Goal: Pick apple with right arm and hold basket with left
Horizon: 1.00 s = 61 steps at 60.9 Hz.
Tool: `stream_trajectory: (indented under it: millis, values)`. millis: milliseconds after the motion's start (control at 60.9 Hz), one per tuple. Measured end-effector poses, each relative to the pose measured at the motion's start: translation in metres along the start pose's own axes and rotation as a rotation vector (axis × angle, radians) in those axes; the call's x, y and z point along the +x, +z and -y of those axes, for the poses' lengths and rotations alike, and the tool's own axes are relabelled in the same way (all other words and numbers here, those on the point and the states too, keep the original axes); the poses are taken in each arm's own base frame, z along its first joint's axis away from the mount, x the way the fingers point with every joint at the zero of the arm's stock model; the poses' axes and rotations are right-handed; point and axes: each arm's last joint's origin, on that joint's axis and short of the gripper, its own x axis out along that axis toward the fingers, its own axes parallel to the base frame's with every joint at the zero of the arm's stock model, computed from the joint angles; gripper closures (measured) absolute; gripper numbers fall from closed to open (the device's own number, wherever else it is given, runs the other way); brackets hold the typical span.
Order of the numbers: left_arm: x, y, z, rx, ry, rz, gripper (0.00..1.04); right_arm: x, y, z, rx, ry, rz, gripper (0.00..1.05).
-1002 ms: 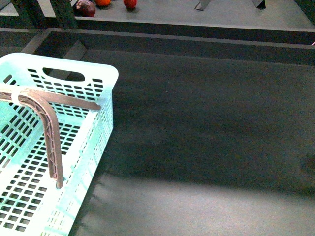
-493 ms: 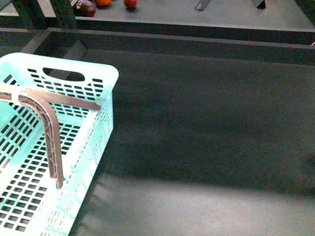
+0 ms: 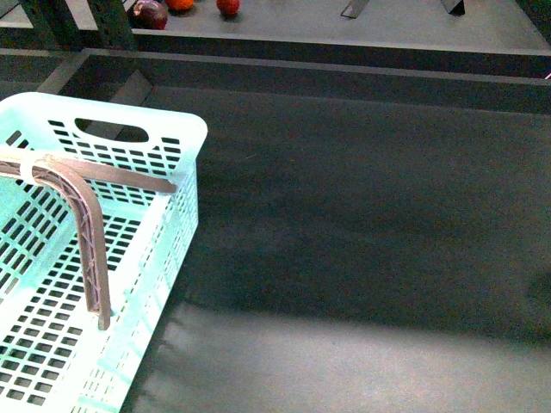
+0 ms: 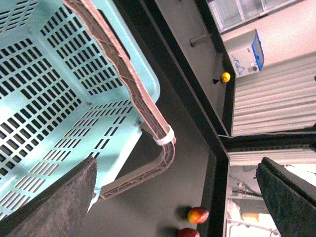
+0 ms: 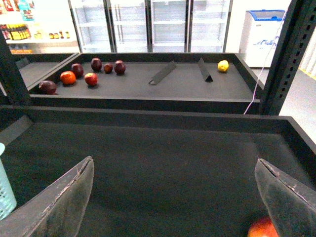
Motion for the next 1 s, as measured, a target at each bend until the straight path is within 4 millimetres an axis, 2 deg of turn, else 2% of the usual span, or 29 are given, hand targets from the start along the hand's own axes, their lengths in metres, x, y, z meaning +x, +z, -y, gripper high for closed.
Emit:
stream_trajectory:
  millis: [361, 641, 756, 1002]
  values:
    - [0.077, 0.042, -0.026, -0.197, 0.166, 0.041, 0.07, 0.000, 0.000, 0.000, 0.000, 0.000, 0.000, 0.09]
    - [0.125, 0.055, -0.027, -0.243, 0.211, 0.018, 0.07, 0.000, 0.000, 0.000, 0.000, 0.000, 0.000, 0.09]
    - [0.134, 0.053, -0.031, -0.255, 0.231, 0.005, 0.07, 0.000, 0.000, 0.000, 0.000, 0.000, 0.000, 0.09]
    - [0.141, 0.053, -0.032, -0.272, 0.238, 0.001, 0.47, 0.000, 0.000, 0.000, 0.000, 0.000, 0.000, 0.09]
